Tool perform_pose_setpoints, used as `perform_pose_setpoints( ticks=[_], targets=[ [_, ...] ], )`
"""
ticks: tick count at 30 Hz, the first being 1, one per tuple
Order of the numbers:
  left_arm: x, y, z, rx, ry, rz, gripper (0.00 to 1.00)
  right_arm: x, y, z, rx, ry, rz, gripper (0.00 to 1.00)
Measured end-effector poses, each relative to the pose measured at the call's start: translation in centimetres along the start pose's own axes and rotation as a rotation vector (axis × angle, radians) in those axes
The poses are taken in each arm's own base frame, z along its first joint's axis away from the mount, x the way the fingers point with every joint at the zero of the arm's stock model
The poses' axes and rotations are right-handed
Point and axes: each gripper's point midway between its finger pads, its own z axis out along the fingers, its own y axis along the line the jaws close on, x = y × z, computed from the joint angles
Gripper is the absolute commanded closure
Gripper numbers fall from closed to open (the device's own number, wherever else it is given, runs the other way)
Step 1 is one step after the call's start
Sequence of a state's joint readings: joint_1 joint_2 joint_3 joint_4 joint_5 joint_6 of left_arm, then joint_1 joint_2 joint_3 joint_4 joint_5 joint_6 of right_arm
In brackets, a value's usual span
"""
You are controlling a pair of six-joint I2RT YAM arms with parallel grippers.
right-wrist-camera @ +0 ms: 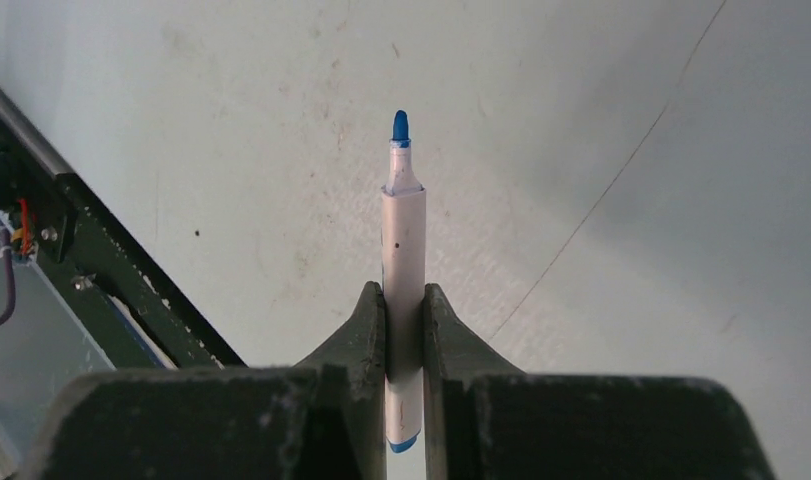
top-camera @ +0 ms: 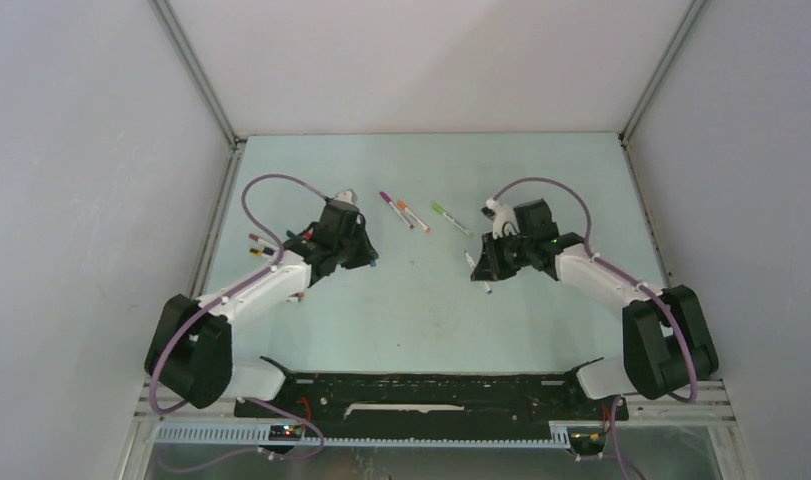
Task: Open the pen caps
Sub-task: Place the pen cap at the center of the board.
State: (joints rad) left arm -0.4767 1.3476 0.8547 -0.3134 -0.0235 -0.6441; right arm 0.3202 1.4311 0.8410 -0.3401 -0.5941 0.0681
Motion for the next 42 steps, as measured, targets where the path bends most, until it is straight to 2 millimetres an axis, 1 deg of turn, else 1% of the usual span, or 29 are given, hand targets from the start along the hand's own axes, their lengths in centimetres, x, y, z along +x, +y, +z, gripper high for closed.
perform_pose_setpoints(
  ticks=[2, 5, 8, 10, 12, 17, 21, 25, 27, 30, 35, 37, 40, 42],
  targets=[
    [0.7, -0.3, 0.3, -0.007, -0.005, 0.001, 0.98, 1.2, 0.6, 0.8, 0.031, 0.017, 0.043, 0.98],
    [1.4, -0.4, 1.3, -0.021, -0.002, -0.007, 0.97, 1.7, 0.9, 2.4, 0.078, 0.031, 0.076, 0.98],
    [2.6, 0.2, 2.8, -0.064, 0.030, 0.001, 0.96, 1.9, 0.1, 3.7, 0.146, 0.037, 0.107, 0.98],
    [3.9, 0.6, 3.6, -0.093, 0.066, 0.017, 0.96, 2.1, -0.5, 4.4, 0.192, 0.040, 0.120, 0.97],
    [4.8, 0.8, 4.0, -0.106, 0.091, 0.025, 0.95, 2.2, -1.2, 4.9, 0.233, 0.044, 0.131, 0.97],
    [6.2, 1.3, 4.8, -0.137, 0.129, 0.041, 0.93, 1.9, -2.8, 6.1, 0.318, 0.056, 0.155, 0.95],
    [7.2, 2.2, 5.2, -0.176, 0.159, 0.050, 0.91, 1.8, -3.6, 6.3, 0.365, 0.053, 0.157, 0.93],
    [7.0, 2.3, 5.4, -0.193, 0.156, 0.055, 0.86, 1.6, -4.4, 6.3, 0.407, 0.047, 0.154, 0.90],
    [6.9, 2.2, 5.5, -0.197, 0.156, 0.057, 0.84, 1.5, -4.7, 6.4, 0.421, 0.050, 0.155, 0.86],
    [6.8, 2.0, 5.8, -0.196, 0.155, 0.058, 0.76, 1.3, -5.0, 6.7, 0.434, 0.056, 0.155, 0.79],
    [6.8, 1.7, 5.9, -0.190, 0.154, 0.061, 0.67, 0.9, -5.1, 7.0, 0.437, 0.059, 0.155, 0.75],
    [6.8, 1.6, 5.9, -0.188, 0.153, 0.060, 0.64, 0.9, -5.1, 7.0, 0.436, 0.060, 0.156, 0.74],
    [6.8, 1.5, 6.0, -0.186, 0.153, 0.060, 0.63, 0.8, -5.1, 7.1, 0.434, 0.061, 0.156, 0.68],
    [6.7, 1.5, 6.0, -0.186, 0.153, 0.060, 0.62, 0.7, -5.0, 7.2, 0.430, 0.061, 0.155, 0.67]
  ],
)
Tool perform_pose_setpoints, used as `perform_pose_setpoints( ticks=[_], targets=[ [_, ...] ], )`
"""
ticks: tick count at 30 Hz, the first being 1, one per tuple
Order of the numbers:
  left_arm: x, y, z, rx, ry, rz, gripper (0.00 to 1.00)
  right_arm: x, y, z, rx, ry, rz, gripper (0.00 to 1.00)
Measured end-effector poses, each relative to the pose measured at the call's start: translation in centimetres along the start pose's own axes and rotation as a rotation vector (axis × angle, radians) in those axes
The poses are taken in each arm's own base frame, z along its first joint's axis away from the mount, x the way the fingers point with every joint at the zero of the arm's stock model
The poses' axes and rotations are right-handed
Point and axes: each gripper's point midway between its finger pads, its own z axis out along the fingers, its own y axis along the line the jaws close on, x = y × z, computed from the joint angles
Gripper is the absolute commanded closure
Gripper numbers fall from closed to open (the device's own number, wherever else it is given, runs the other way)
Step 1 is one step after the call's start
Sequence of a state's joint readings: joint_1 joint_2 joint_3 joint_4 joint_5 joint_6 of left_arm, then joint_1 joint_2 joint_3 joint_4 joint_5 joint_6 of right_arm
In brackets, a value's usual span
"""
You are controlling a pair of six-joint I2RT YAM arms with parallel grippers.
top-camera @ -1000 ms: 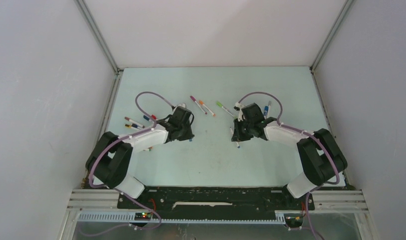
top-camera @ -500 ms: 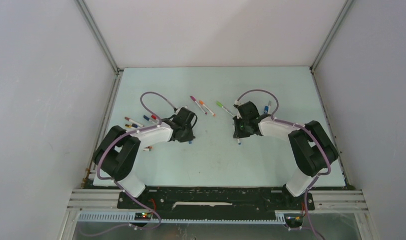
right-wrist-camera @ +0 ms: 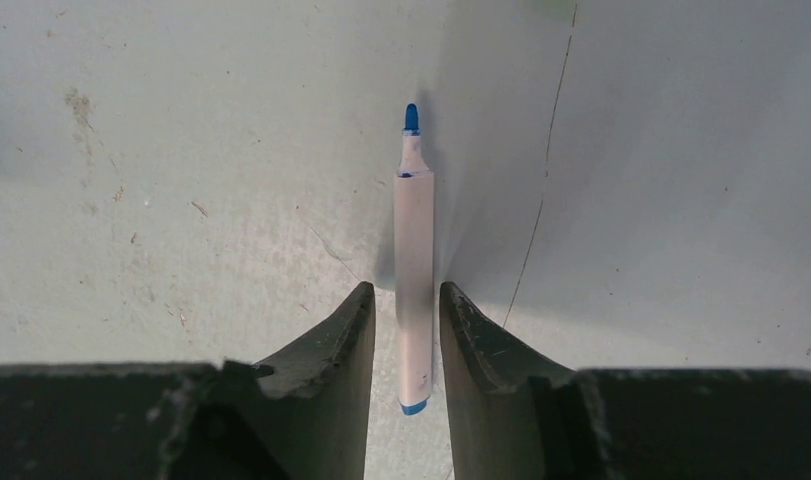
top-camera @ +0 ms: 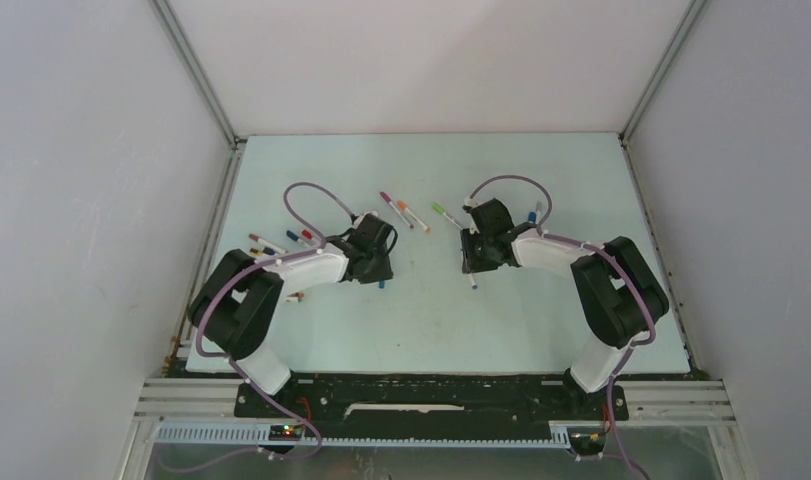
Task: Open the pen caps
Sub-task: Place the pen cap at the center of the board.
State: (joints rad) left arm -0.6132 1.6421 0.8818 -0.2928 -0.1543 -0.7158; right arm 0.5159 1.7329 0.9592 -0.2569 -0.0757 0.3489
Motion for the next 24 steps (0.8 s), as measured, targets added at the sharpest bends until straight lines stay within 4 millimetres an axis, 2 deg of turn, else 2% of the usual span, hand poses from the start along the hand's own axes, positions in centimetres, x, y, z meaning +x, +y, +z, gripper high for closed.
perform_pose_setpoints(
  ticks=[8, 12, 15, 18, 20, 21, 24],
  targets=[
    [-0.1, -0.2, -0.2, 0.006, -0.001, 0.001, 0.49, 0.0, 0.4, -0.1, -0.022, 0.009, -0.023, 0.59],
    [-0.8, -0.4, -1.8, 0.025, -0.028, 0.002, 0.39, 0.2, 0.3, -0.7, -0.027, 0.021, -0.075, 0.48],
    [-3.1, -1.6, -4.9, 0.096, -0.120, 0.003, 0.29, -0.5, 0.4, -2.5, -0.039, -0.007, -0.131, 0.41],
    [-6.2, -2.5, -9.5, 0.179, -0.267, 0.024, 0.21, -2.5, 0.8, -5.4, -0.089, -0.084, -0.201, 0.40],
    [-8.0, -2.6, -12.8, 0.222, -0.370, 0.053, 0.06, -4.0, 0.6, -7.9, -0.155, -0.137, -0.265, 0.39],
    [-8.6, -2.4, -14.1, 0.233, -0.412, 0.069, 0.01, -4.9, 0.1, -9.2, -0.190, -0.164, -0.290, 0.39],
    [-10.6, -1.3, -17.5, 0.232, -0.536, 0.112, 0.00, -6.8, -2.6, -12.6, -0.266, -0.242, -0.307, 0.37]
  ],
)
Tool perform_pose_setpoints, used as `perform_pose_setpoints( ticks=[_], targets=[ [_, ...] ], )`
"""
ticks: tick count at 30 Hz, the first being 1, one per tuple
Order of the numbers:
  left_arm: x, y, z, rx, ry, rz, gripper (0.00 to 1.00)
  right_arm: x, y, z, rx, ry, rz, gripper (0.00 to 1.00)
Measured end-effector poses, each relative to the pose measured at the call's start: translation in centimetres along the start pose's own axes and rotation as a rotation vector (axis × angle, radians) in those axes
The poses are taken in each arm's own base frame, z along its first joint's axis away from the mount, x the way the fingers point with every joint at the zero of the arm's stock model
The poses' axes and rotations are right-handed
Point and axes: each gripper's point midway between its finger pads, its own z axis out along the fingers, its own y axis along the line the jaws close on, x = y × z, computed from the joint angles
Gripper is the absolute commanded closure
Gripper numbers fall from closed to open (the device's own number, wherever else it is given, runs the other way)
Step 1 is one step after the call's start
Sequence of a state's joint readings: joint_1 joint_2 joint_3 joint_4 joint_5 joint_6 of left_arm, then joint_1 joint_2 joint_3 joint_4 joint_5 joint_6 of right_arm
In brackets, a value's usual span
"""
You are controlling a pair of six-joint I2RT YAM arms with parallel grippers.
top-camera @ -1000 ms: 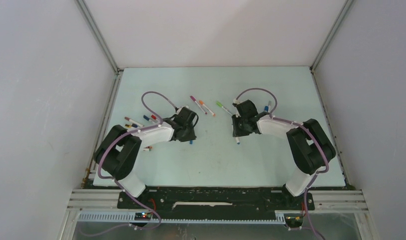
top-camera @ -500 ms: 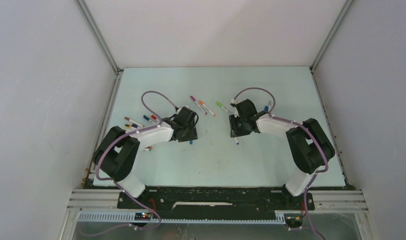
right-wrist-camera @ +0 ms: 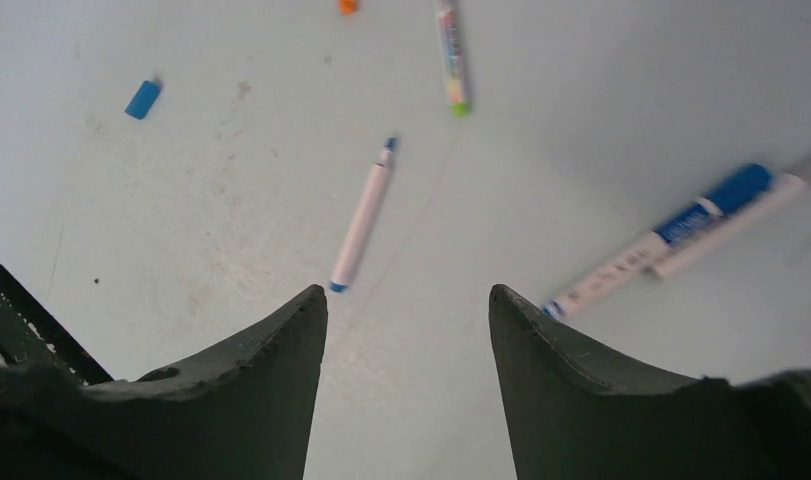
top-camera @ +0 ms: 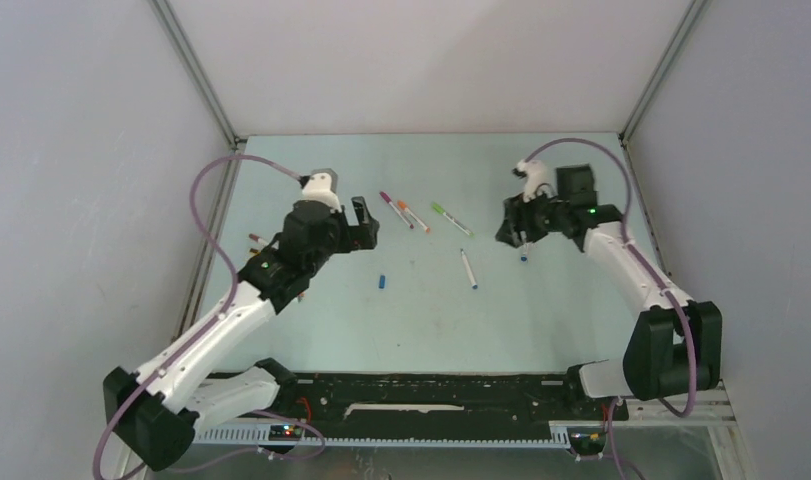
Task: Open the pen caps
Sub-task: Pick up the pen from the center of the board.
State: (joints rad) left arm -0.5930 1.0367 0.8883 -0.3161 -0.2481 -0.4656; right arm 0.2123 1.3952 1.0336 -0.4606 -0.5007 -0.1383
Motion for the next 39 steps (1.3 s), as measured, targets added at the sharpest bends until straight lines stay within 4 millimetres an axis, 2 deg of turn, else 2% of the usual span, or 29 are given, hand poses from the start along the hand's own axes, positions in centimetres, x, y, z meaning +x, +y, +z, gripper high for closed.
perform_pose_setpoints(
  ticks=[2, 4, 8, 10, 17, 23, 28, 35, 39],
  targets=[
    [-1.7, 0.8, -1.0, -0.011, -0.057, 0.018, 0.00, -0.2, -2.0, -1.6, 0.002, -0.033, 0.019, 0.37],
    [-3.6, 1.9, -1.7, -0.024, -0.109, 0.031, 0.00, 0.1, -3.4, -2.5, 0.016, -0.038, 0.052, 0.38],
    [-6.4, 3.5, -2.0, -0.069, -0.163, 0.060, 0.00, 0.7, -4.6, -2.0, 0.071, -0.016, 0.100, 0.42],
    [-6.9, 3.7, -1.7, -0.079, -0.166, 0.079, 0.00, 1.2, -6.0, -1.2, 0.176, 0.011, 0.150, 0.42],
    [-4.7, 5.1, -0.5, -0.118, -0.066, 0.097, 0.00, 3.3, -10.8, 1.4, 0.525, 0.081, 0.273, 0.54],
    [-4.4, 5.0, -0.5, -0.098, -0.052, 0.094, 0.00, 5.4, -12.9, 2.5, 0.620, 0.127, 0.352, 0.59],
    [-4.1, 5.0, -0.1, -0.089, -0.034, 0.091, 0.00, 6.5, -13.6, 3.5, 0.619, 0.161, 0.409, 0.59],
    [-3.6, 4.9, 0.3, -0.081, -0.011, 0.092, 0.00, 6.2, -13.6, 4.9, 0.575, 0.171, 0.457, 0.61],
    [-3.5, 4.9, 0.4, -0.082, -0.009, 0.090, 0.00, 6.8, -13.7, 5.6, 0.552, 0.196, 0.487, 0.62]
  ],
)
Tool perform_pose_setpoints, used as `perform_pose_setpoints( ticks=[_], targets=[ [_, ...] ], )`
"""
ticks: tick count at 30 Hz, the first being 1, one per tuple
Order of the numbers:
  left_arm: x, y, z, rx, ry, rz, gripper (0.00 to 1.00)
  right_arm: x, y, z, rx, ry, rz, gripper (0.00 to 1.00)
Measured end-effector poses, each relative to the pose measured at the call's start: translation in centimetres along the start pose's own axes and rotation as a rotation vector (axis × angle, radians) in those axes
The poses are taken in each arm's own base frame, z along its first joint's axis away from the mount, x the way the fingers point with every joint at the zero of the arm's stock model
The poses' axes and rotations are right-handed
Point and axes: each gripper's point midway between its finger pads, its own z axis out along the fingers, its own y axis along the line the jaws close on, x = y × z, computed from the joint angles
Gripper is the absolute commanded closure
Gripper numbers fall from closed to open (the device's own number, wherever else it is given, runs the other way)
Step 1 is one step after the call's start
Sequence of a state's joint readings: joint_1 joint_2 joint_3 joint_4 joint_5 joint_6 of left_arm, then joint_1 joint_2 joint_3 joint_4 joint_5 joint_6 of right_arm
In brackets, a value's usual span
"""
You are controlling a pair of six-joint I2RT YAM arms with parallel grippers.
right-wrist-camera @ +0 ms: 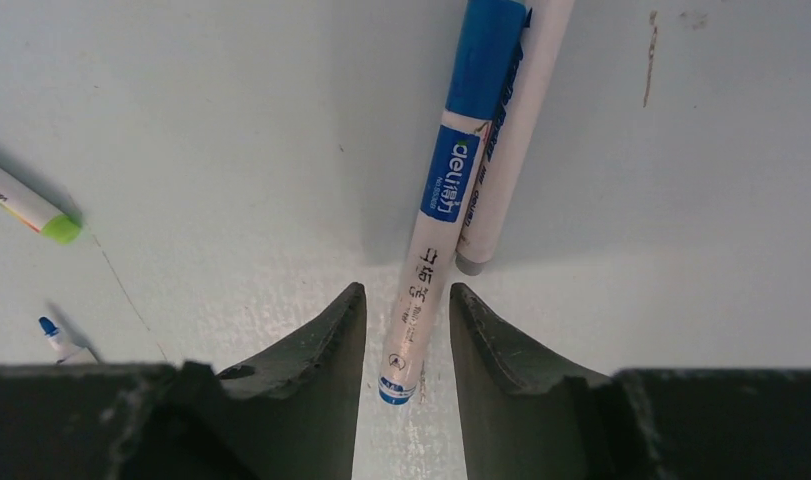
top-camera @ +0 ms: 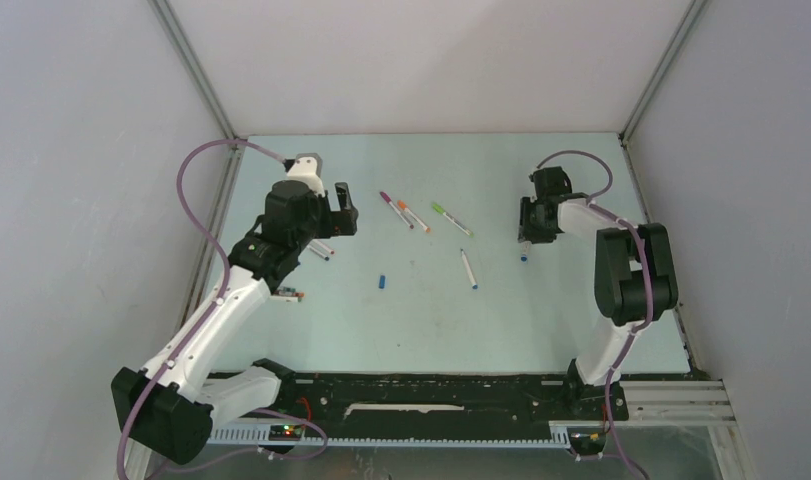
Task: Open the pen caps
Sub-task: Pick up the pen from the center of the board.
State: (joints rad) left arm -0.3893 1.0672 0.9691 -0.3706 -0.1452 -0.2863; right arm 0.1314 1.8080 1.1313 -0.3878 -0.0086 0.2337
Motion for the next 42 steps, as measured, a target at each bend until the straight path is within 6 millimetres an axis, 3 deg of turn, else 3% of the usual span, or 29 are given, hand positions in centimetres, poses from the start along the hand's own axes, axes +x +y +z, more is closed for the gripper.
perform_pose_setpoints(
  ticks=[11, 23, 29, 36, 42],
  targets=[
    [0.2, 0.0, 0.1, 0.000, 0.008, 0.001, 0.00, 1.2, 0.2, 0.8, -0.026, 0.069, 0.011, 0.68],
    [0.3, 0.2, 0.1, -0.006, 0.012, -0.001, 0.00, 1.7, 2.9, 1.1, -0.071, 0.099, -0.094, 0.83],
    [0.3, 0.2, 0.1, -0.006, 0.013, -0.001, 0.00, 2.6, 4.4, 0.9, -0.085, 0.113, -0.211, 0.78],
    [0.3, 0.2, 0.1, -0.006, 0.013, -0.001, 0.00, 2.9, 5.0, 0.8, -0.087, 0.129, -0.255, 0.69],
    [0.3, 0.1, 0.1, 0.003, 0.015, -0.002, 0.02, 2.9, 5.0, 0.8, -0.086, 0.134, -0.261, 0.79]
  ],
)
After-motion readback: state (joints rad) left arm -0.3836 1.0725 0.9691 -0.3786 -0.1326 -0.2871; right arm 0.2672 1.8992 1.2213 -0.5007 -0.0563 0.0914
